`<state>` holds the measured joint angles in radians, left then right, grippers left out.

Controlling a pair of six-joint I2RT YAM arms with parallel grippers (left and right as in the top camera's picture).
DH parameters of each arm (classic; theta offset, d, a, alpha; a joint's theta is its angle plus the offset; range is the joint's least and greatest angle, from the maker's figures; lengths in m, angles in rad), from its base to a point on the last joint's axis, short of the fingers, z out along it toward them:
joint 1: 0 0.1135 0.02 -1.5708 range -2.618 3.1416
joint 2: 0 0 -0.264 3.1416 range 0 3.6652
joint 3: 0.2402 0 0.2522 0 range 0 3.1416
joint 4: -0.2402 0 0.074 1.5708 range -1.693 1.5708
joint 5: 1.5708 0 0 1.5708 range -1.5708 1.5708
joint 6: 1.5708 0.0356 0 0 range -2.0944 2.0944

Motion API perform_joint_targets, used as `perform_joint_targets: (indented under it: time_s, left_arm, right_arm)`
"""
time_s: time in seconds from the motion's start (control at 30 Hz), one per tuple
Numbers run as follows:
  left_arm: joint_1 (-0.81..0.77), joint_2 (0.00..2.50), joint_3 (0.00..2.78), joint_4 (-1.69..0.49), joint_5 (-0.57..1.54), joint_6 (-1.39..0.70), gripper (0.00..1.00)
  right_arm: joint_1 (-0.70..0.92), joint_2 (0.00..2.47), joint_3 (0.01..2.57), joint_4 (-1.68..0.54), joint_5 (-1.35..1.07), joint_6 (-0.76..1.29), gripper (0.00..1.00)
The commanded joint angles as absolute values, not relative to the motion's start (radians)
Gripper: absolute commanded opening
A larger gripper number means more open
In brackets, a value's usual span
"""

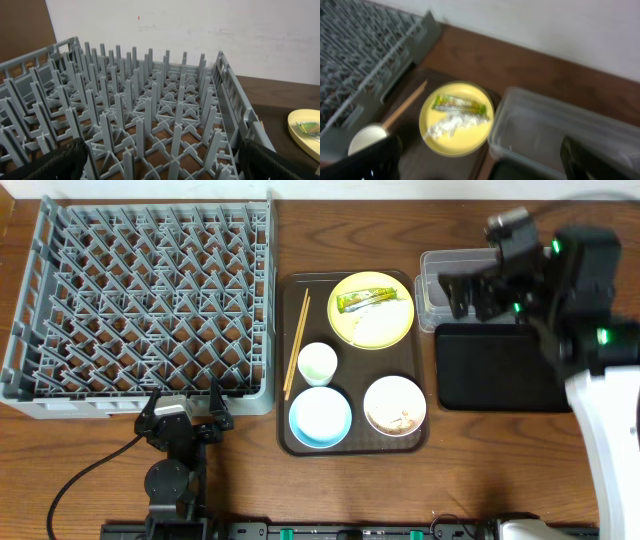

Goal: Sort waste into correct bins and load items into the dishwasher
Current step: 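Reach right gripper to yellow plate and grasp wrapper and tissue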

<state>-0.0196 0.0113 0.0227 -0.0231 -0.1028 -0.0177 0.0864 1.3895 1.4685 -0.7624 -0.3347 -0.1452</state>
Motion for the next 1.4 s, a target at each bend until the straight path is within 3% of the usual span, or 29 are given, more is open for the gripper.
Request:
perform_joint_targets:
  time_s: [0.0, 0.2, 0.6, 0.63, 0.7, 0.87, 1.37]
  left_arm:
    - [-0.018, 0.005, 0.004, -0.063, -0.109, -0.001, 0.97]
    - [-0.018, 0.005, 0.004, -0.063, -0.109, 0.000, 0.97]
    - [-0.018, 0.005, 0.004, -0.063, -0.109, 0.000, 0.97]
    - [-0.018, 0.005, 0.004, -0.063, -0.109, 0.000, 0.97]
    - [-0.018, 0.005, 0.004, -0.063, -0.109, 0.000, 0.97]
    - [-0.018, 0.006, 0.004, -0.063, -0.109, 0.000, 0.97]
    - [-0.018, 0.011, 0.004, -0.063, -0.109, 0.000, 0.97]
  right_arm:
    - [0.126, 1.523, 1.654, -0.881, -0.372, -0.236, 0.99]
    - [0.205, 1.777, 1.953, -1.138, -0.372, -0.293, 0.99]
    - [0.307, 1.927, 1.966, -1.096, -0.481, -0.207, 0.99]
    - [0.314, 1.938, 1.966, -1.082, -0.480, -0.179, 0.92]
    - [0.326, 1.964, 1.966, -1.048, -0.430, -0.071, 0.84]
    - [0.372, 2.056, 1.966, -1.013, -0.062, 0.504, 0.89]
    - [0.493, 2.320, 1.966, -0.900, 0.125, 0.952, 0.98]
